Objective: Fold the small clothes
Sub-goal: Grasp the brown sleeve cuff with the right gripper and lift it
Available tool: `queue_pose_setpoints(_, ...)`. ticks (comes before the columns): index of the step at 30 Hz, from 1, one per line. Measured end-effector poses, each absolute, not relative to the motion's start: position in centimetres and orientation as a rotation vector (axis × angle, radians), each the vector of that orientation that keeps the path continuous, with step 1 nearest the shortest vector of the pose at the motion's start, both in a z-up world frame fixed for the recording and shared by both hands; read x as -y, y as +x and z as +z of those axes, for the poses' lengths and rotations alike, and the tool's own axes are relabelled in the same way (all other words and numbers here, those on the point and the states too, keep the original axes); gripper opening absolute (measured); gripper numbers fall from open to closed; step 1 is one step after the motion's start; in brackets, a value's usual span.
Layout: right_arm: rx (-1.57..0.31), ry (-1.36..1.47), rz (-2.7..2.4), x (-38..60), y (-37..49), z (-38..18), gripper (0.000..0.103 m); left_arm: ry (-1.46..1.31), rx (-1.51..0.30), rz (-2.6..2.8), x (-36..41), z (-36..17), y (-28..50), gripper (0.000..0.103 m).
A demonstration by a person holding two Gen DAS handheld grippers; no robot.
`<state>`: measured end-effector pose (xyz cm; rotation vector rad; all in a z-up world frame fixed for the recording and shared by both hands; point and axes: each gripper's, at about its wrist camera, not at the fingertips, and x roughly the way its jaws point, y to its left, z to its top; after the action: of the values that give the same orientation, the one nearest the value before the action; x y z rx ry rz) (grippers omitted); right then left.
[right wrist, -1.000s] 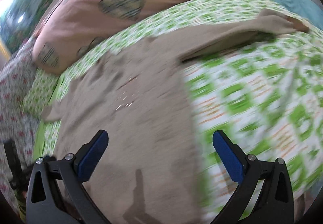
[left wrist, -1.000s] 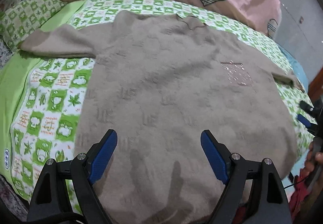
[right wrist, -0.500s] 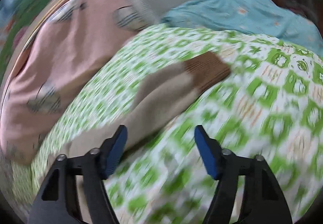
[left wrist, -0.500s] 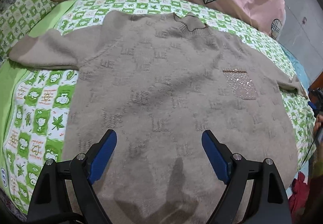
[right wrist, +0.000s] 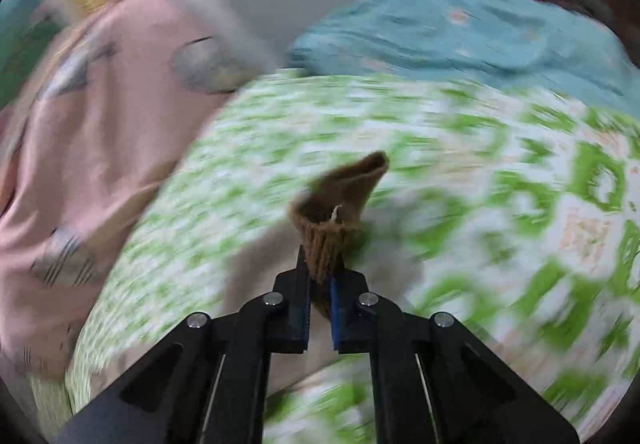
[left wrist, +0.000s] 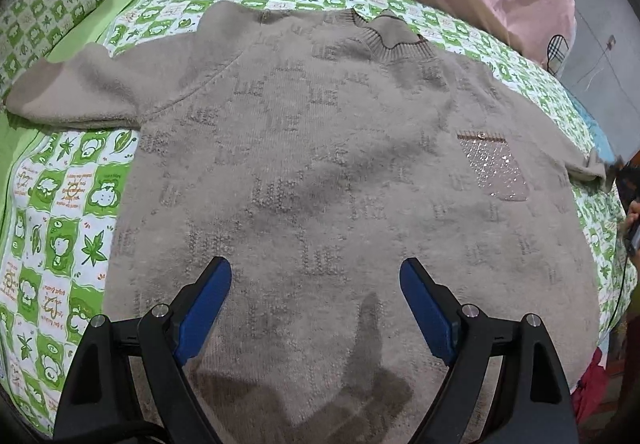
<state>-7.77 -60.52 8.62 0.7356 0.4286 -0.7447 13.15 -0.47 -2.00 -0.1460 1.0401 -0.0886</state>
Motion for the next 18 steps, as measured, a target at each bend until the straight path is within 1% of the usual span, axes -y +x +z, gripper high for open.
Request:
queue_pose_setpoints(4, -0.447, 0.668, -0.492, 52.7, -2.6, 10.6, 0.008, -0.165, -1.037, -0.096, 0.1, -2.1, 13.2, 0.087)
queue_pose_setpoints(6, -0.474, 0.668, -0.375, 49.0, -0.1, 10.4, 0.008, -0.177, -1.03, -0.098, -0.3, -1.9, 12.9, 0.087)
queue_pose_setpoints(12, -0.621, 0.723, -0.007, 35.6, 10.2, 6.5, 0.008, -0.219, -0.99, -0.07, -2.7, -1.0, 11.5, 0.087)
queue_pose_setpoints(18, -0.729, 0.743, 0.166, 26.0, 16.9, 3.1, 0.008, -0.27, -0.967, -0.035, -5.9, -0.7, 10.6, 0.087)
